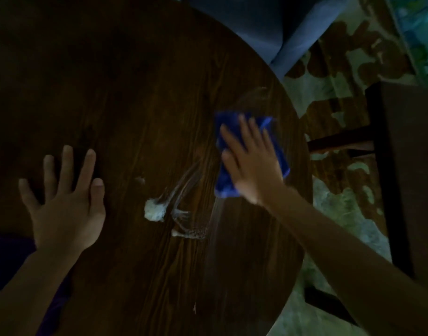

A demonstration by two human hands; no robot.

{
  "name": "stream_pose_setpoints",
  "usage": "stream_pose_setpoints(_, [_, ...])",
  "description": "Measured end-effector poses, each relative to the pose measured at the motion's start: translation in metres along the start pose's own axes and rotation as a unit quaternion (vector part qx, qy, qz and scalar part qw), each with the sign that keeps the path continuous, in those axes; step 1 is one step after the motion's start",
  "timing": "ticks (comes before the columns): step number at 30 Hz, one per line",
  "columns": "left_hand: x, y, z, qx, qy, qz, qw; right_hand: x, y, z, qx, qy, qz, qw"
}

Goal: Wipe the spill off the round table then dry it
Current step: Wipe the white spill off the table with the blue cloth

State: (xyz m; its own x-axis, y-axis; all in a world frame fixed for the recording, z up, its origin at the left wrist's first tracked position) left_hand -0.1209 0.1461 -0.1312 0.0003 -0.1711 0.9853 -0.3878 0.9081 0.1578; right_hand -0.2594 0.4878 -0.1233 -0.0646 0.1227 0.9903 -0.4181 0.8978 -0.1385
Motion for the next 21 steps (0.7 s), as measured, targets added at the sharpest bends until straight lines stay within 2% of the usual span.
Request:
stream_pose_setpoints(2, [0.002, 0.003, -0.001, 0.007, 0.001, 0.002, 1.0, -0.004, -0.004, -0.054, 0.096, -0.015, 0.006, 0.995])
stream_pose_setpoints(4, [0.004, 0.007, 0.0, 0.005, -0.003, 0.0, 1.0, -0.003, 0.015, -0.089, 0.122, -0.02, 0.007, 0.992])
stream_pose_setpoints(6, [0.006, 0.008, -0.001, 0.006, -0.004, 0.001, 1.0, 0.005, 0.046, -0.079, 0.037, -0.01, 0.017, 0.999])
stream_pose_setpoints(9, [0.006, 0.009, 0.0, 0.006, -0.001, 0.002, 1.0, 0.012, 0.074, -0.004, -0.137, 0.031, 0.007, 0.99])
stream_pose_setpoints(11, [0.004, 0.006, 0.001, 0.005, 0.001, 0.002, 1.0, 0.014, 0.072, 0.052, -0.2, 0.066, 0.009, 0.978])
stream_pose_setpoints(12, [0.002, 0.005, 0.001, 0.004, 0.001, 0.005, 1.0, 0.014, 0.067, 0.073, -0.203, 0.069, 0.007, 0.977])
stream_pose_setpoints(14, [0.0, 0.001, 0.0, 0.007, 0.003, 0.01, 1.0, 0.011, 0.044, 0.094, -0.129, 0.052, 0.008, 0.99])
stream_pose_setpoints(16, [-0.001, -0.001, 0.001, 0.003, -0.001, 0.016, 1.0, 0.007, 0.019, 0.079, 0.018, 0.033, 0.013, 0.999])
stream_pose_setpoints(18, [0.0, -0.001, -0.001, 0.006, 0.004, 0.011, 1.0, 0.0, 0.004, 0.026, 0.168, 0.006, 0.001, 0.986])
stream_pose_setpoints(20, [0.001, 0.002, -0.001, 0.006, 0.007, 0.006, 1.0, -0.001, 0.012, -0.038, 0.248, -0.024, -0.01, 0.968])
stream_pose_setpoints(21, [0.002, 0.004, -0.001, 0.003, 0.007, 0.006, 1.0, 0.003, 0.026, -0.056, 0.252, -0.036, -0.007, 0.967])
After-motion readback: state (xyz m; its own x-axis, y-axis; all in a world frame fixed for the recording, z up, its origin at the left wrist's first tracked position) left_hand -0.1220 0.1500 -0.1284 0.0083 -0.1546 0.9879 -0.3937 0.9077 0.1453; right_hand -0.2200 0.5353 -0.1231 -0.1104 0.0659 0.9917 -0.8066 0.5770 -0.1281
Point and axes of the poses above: each hand's wrist, its own z-axis towards the middle knuckle, its own x-axis out of the back of the hand, y = z × x, the point moved 2 cm from there along z, towards the middle knuckle, and after that the axes turned 10 degrees about y, right-handed, at the moved point
